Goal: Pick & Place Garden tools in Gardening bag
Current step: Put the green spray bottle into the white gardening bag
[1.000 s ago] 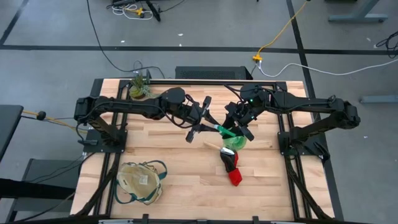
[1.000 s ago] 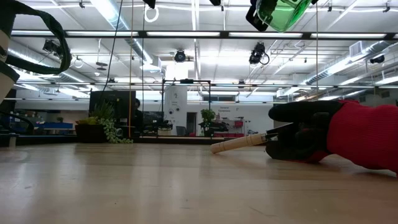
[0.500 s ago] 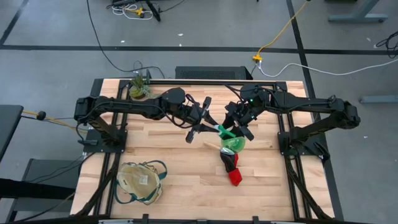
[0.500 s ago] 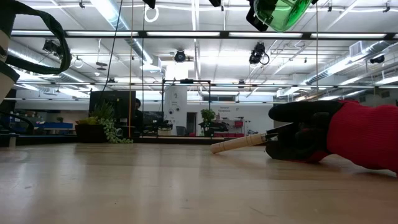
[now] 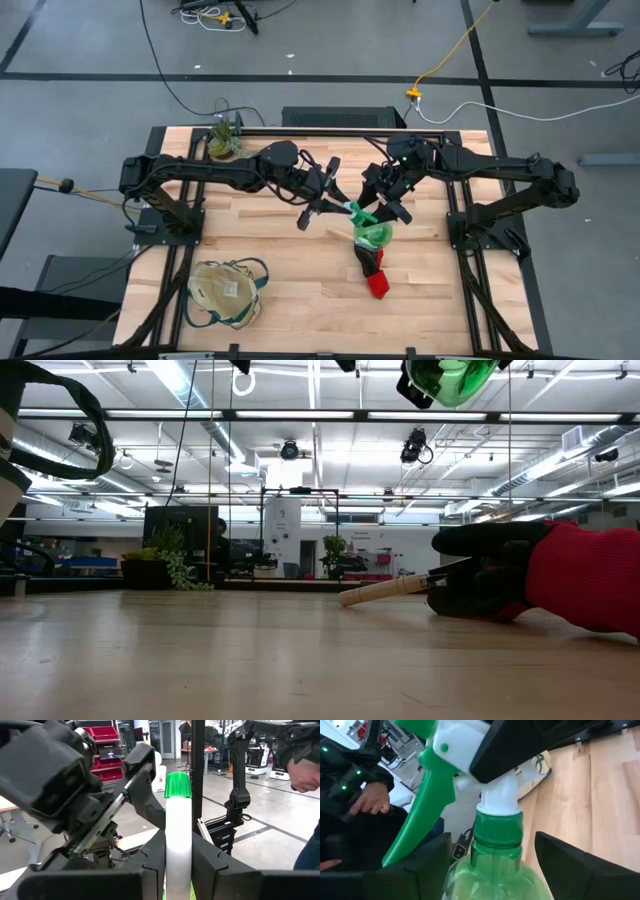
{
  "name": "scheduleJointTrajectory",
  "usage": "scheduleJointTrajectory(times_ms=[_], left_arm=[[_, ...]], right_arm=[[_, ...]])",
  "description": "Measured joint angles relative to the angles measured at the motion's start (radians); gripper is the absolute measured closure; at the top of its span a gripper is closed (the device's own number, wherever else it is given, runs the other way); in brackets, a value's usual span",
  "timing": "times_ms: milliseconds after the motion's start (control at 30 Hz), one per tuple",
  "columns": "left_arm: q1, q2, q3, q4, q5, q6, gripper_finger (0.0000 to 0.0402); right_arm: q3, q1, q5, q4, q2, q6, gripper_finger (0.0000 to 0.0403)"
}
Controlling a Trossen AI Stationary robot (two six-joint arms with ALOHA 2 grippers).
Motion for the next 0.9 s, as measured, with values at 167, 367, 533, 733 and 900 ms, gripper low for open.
scheduleJointTrajectory(times_ms=[167, 367, 533, 733, 900], left_arm=[[0.008, -0.025, 0.0, -0.06, 0.001, 0.01, 0.0337], [0.025, -0.086, 0.0, -0.155, 0.0, 0.034, 0.0335], [0.026, -0.143, 0.0, -0.255, -0.001, 0.037, 0.0336], [0.024, -0.226, 0.0, -0.386, 0.002, 0.062, 0.0336], [0.025, -0.314, 0.0, -0.492, -0.012, 0.082, 0.0335]], right_arm=[[0.0, -0.048, 0.001, -0.003, -0.032, -0.001, 0.0124], [0.0, -0.115, 0.003, -0.014, -0.102, -0.033, 0.0133], [0.0, -0.151, 0.052, -0.014, -0.149, -0.042, 0.0139], [0.0, -0.155, 0.111, -0.016, -0.161, -0.053, 0.0146], [0.0, -0.154, 0.12, -0.016, -0.154, -0.055, 0.0154]])
